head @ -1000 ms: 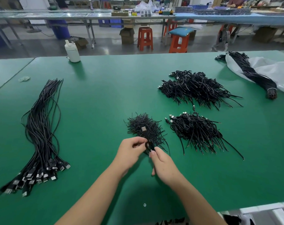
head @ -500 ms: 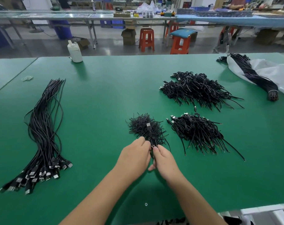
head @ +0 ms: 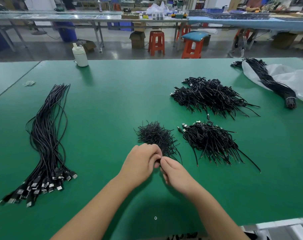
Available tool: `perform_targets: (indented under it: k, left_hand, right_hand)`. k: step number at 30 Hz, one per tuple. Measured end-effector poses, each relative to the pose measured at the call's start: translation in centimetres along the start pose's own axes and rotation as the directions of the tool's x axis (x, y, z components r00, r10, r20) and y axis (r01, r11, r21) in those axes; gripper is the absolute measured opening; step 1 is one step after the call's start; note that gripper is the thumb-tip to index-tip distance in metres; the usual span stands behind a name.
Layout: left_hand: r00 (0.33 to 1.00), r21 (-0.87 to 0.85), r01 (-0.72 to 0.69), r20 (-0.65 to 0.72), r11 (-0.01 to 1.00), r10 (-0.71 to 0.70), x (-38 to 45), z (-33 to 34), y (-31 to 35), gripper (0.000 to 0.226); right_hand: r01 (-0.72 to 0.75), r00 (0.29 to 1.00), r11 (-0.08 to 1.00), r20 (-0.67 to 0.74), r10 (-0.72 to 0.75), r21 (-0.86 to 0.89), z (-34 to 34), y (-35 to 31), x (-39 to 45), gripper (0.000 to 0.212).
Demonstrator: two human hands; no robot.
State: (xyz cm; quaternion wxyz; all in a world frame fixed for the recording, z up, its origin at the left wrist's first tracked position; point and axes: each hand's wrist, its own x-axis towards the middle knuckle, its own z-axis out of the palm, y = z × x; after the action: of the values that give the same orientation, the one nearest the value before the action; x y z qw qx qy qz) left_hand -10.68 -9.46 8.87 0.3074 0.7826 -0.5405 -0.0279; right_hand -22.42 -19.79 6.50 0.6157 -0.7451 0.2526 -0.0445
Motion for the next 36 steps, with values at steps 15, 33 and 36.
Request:
perform_targets:
  k: [15, 33, 36]
  left_hand:
    - [0.772, -0.482, 0.635, 0.383, 0.603, -0.507, 0.2, 0.9, -0.5, 0.015]
    - [0.835, -0.258, 0.55, 0.189, 0.794, -0.517, 0.4, 1.5, -1.5, 0.024]
    - [0.848, -0.24, 0.527, 0.209, 0.815, -0.487, 0.7, 1.4, -1.1, 0.039]
  right_hand:
    - [0.28, 0.866, 0.568, -0.052, -0.497, -0.774, -0.3, 1.7, -1.1, 0.024]
    - [0.259, 0.823, 0.396, -0.013, -0.567, -0.881, -0.2, 0.8, -0.9, 0.016]
    - [0.265, 0.812, 0.353, 0.01, -0.584, -0.897, -0.4, 0.6, -0.7, 0.013]
